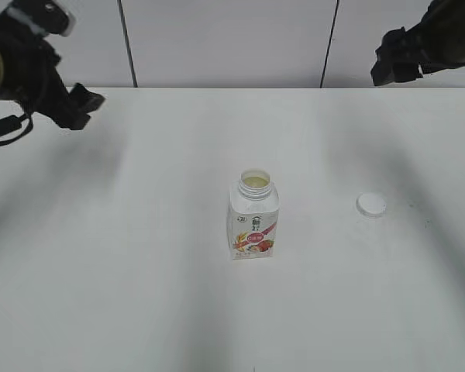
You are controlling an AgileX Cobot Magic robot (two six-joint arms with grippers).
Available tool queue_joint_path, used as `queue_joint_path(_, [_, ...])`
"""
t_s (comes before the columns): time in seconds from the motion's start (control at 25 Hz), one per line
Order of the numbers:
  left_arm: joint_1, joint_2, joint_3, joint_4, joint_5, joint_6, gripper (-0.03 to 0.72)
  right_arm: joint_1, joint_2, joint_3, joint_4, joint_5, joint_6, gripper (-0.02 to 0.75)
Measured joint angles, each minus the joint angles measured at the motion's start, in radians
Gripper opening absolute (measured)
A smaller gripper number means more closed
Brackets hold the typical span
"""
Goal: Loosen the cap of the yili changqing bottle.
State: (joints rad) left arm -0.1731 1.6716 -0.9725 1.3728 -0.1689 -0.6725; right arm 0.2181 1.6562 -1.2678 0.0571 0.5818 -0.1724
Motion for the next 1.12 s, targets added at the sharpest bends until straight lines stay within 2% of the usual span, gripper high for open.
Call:
queue_joint_path(0.28, [0.002, -0.041, 0.001, -0.302, 0.483, 0.03, 0.572, 0.0, -0.005, -0.051, -0.057, 0.004, -0.002, 0.595])
queue_joint_path(0.36, [0.002, -0.045, 0.001, -0.43, 0.579, 0.108, 0.572, 0.0, -0.008, -0.087, -0.057, 0.033, -0.002, 0.595])
queue_joint_path(0.44, [0.002, -0.051, 0.001, -0.585, 0.651, 0.248, 0.572, -0.003, -0.009, -0.119, -0.062, 0.079, -0.001, 0.595])
queue_joint_path(0.56, [0.002, -0.074, -0.024, -0.882, 0.767, 0.47, 0.572, -0.024, -0.009, -0.162, -0.057, 0.152, -0.001, 0.595])
queue_joint_path(0.64, [0.002, -0.08, -0.068, -1.002, 0.877, 0.569, 0.572, -0.048, -0.009, -0.179, -0.057, 0.21, -0.001, 0.595])
queue_joint_path(0.88, [0.028, -0.109, -0.141, -1.121, 1.097, 0.631, 0.572, -0.105, -0.027, -0.185, -0.049, 0.379, 0.0, 0.595])
queue_joint_path(1.12, [0.153, -0.185, -0.142, -1.31, 1.222, 0.73, 0.572, -0.11, -0.125, -0.177, -0.007, 0.455, -0.003, 0.595])
